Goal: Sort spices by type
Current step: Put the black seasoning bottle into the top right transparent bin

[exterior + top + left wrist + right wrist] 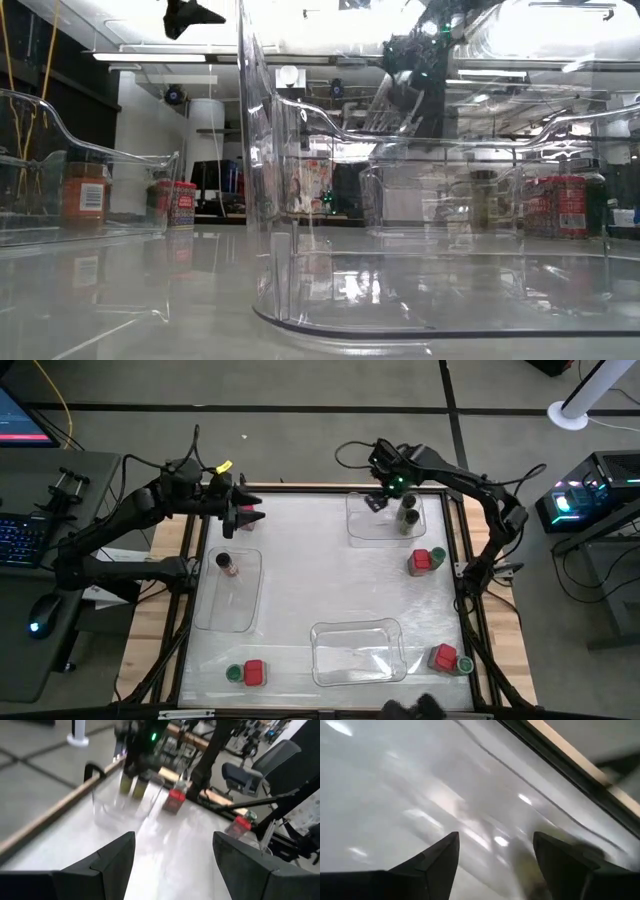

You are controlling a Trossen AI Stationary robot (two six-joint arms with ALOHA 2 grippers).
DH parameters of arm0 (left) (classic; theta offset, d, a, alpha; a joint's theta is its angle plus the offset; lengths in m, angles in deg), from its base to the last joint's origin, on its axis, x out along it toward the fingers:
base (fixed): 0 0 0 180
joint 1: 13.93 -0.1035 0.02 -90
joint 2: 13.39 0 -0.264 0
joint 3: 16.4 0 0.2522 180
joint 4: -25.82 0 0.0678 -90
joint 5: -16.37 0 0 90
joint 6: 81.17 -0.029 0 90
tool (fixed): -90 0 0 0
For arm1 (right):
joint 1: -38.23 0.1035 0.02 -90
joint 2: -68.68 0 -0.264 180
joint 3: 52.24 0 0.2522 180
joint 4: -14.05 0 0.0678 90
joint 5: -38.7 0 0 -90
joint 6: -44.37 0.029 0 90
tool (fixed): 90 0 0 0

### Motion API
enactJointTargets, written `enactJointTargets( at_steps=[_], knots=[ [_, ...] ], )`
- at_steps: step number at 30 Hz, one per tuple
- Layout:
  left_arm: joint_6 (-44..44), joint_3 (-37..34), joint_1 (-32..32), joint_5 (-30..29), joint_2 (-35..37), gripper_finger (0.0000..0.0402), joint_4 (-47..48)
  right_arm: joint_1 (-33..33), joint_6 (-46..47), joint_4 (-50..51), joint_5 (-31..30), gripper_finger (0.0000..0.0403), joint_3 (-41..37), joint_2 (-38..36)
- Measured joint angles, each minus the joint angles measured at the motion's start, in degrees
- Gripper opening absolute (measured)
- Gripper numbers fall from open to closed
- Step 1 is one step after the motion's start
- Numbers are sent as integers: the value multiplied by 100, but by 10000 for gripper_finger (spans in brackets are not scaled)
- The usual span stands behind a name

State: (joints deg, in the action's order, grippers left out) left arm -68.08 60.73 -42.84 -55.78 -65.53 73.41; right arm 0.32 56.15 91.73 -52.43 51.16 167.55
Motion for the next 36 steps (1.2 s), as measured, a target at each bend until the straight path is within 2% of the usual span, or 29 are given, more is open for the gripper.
enactJointTargets(
  at_steps=[4,11,15,19,22,30,36],
  knots=[
    [320,0,27,12,0,255,586,409,21,-859,760,251,0,0],
    [713,0,219,-109,0,255,1889,1102,-28,-1517,831,251,-4,2],
    [1283,3,297,-673,-27,255,2750,1313,-44,-1492,829,251,-7,2],
    [2224,4,306,-1657,-273,255,4322,1392,-164,-1469,823,251,-9,2],
    [2653,-64,323,-1841,-546,255,5214,1385,-178,-1473,819,251,-9,2],
    [3219,-881,793,-1863,-801,255,4870,1305,-190,-1467,820,251,-11,4],
    [3484,-1383,846,-1877,-824,255,4238,1305,-327,-1468,818,251,-13,4]
  ],
)
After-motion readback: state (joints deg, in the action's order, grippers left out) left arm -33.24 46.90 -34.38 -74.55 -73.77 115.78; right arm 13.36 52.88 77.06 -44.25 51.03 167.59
